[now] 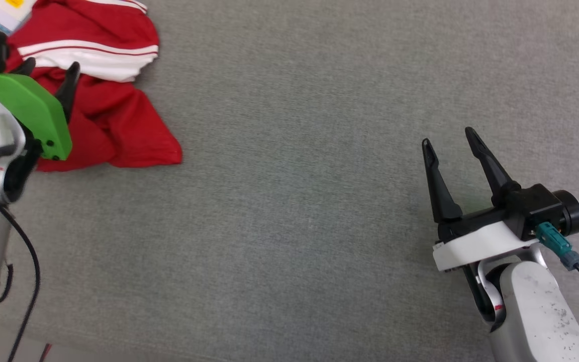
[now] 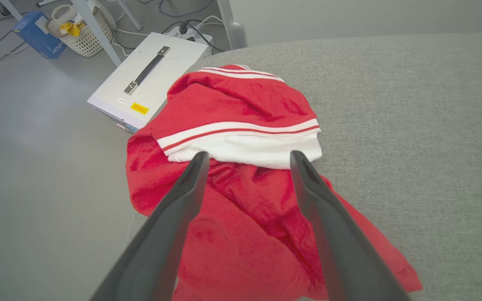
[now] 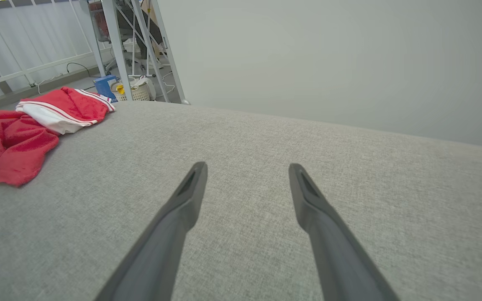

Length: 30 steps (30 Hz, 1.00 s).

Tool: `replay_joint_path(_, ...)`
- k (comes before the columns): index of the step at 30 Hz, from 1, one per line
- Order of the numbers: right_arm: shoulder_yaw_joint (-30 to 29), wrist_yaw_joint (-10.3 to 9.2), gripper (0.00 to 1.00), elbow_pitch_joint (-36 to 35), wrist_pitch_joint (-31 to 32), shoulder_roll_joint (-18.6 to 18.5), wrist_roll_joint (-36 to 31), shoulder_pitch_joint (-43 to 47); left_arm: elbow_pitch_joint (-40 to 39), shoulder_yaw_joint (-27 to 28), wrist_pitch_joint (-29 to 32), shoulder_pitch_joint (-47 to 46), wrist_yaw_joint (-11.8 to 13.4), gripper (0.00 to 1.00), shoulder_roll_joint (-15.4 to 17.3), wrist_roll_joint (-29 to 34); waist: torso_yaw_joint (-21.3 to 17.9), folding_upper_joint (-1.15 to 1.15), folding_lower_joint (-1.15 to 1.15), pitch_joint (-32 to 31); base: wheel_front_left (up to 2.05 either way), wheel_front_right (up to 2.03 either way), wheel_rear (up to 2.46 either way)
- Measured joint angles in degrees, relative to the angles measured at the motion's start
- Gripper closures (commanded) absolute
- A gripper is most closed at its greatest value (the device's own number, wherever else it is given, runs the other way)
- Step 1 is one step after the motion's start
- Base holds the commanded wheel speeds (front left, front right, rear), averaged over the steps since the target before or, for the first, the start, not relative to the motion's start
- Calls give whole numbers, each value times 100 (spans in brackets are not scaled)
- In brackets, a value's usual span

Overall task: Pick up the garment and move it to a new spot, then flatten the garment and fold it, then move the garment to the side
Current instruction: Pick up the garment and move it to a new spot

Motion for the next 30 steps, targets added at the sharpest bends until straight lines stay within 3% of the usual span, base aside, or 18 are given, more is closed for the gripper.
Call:
replay_joint_path(8, 160, 0, 0, -33, 0, -2, 129, -88, 444, -535, 1766, -504, 0, 0, 740, -1240, -555, 0, 0, 549, 0, 0, 0)
replay_joint_path(17, 135, 0, 0, -74, -2, -3, 163, -163, 992, -478, 1900, -625, 13, 0, 949, -1396, -950, 0, -1, 938, 0, 0, 0)
replay_joint_path(19, 130, 0, 0, -77, -9, -1, 156, -163, 1060, -474, 1898, -645, 13, 100, 958, -1427, -991, 0, -1, 971, 0, 0, 0)
replay_joint_path(23, 123, 0, 0, -48, -15, -2, 154, -163, 1124, -471, 1630, -647, 10, 100, 868, -1492, -987, 0, -1, 915, 0, 0, 0)
replay_joint_path(30, 99, 0, 0, 46, -14, -2, 155, -152, 1158, -458, 415, -483, 10, 100, 757, -1311, -923, 0, -1, 573, 0, 0, 0)
